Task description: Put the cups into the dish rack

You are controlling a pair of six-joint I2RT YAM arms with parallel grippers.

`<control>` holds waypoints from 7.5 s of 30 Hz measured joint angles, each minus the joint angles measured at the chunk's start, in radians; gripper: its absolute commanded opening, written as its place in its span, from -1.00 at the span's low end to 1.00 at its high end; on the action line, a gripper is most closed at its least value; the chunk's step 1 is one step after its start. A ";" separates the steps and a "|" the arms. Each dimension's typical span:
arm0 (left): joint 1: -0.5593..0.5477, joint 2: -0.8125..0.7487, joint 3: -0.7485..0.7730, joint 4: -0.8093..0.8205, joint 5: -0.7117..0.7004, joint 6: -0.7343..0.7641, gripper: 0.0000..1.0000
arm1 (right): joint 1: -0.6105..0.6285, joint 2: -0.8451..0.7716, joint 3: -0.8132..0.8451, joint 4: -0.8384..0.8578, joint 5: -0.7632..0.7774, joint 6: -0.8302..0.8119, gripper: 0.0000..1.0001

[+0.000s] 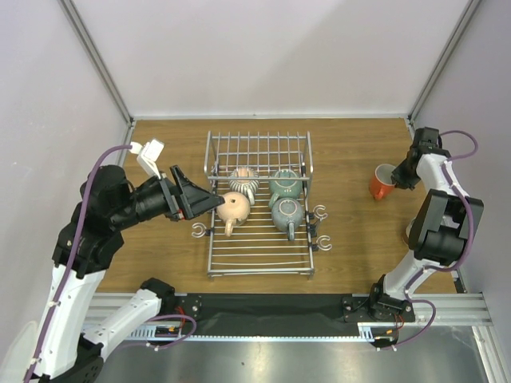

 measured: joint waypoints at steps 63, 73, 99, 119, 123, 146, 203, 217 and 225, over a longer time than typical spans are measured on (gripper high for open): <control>-0.252 0.191 -0.111 0.852 -0.116 -0.389 -1.00 | 0.917 -0.464 0.135 0.583 -0.544 0.822 0.02; -0.327 0.108 -0.122 0.255 -0.370 -0.053 -1.00 | 0.549 -0.588 0.183 0.015 -0.490 0.489 0.20; -0.679 0.378 -0.487 0.179 -0.814 0.220 -1.00 | 0.291 -0.653 0.204 -0.256 -0.574 0.293 0.19; -0.591 0.612 -0.330 0.204 -0.858 0.279 -1.00 | 0.202 -0.686 0.202 -0.317 -0.629 0.248 0.18; -0.573 0.671 -0.300 0.219 -0.850 0.309 -1.00 | 0.200 -0.692 0.202 -0.318 -0.635 0.248 0.18; -0.488 0.816 -0.204 0.256 -0.830 0.411 -0.99 | 0.194 -0.706 0.202 -0.348 -0.642 0.237 0.18; -0.445 0.149 -0.070 0.256 -0.160 0.323 0.61 | -0.051 -0.406 -0.173 -0.356 0.186 0.062 0.10; -0.445 0.072 -0.021 0.227 -0.171 0.265 0.63 | -0.071 -0.248 -0.214 -0.186 0.241 0.007 -0.06; -0.445 0.038 -0.021 0.221 -0.199 0.225 0.70 | -0.086 -0.196 -0.246 -0.143 0.224 0.002 -0.52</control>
